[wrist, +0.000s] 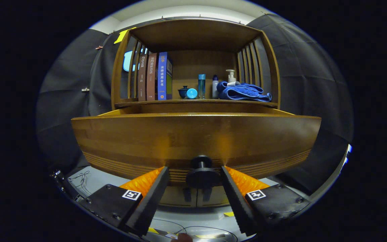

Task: Pull open the drawer, take out the items inside it, and place them on the countertop above the cabinet.

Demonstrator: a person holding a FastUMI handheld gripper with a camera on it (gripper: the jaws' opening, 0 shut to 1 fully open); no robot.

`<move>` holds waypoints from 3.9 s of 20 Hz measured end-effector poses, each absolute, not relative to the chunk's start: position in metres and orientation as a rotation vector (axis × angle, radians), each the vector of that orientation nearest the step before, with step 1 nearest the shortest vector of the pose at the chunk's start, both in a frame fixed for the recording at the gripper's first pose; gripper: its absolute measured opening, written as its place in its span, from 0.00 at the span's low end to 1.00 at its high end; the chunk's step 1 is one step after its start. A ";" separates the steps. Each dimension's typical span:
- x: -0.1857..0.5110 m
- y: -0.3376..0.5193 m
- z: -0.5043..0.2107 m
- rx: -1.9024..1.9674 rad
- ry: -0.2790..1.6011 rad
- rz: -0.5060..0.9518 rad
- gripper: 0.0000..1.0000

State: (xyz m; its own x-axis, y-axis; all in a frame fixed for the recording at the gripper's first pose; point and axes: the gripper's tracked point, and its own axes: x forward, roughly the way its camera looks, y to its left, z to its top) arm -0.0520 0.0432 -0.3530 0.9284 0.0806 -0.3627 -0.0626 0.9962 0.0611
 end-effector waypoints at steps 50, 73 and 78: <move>0.065 0.051 -0.322 0.010 0.362 0.071 1.00; -0.062 -0.010 0.038 -0.080 0.071 0.012 0.98; -0.096 -0.008 0.067 -0.094 -0.009 0.015 0.98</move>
State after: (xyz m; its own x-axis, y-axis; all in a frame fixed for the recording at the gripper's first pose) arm -0.0958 -0.0079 0.0674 0.9998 0.0153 0.0087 -0.0144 0.9955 -0.0935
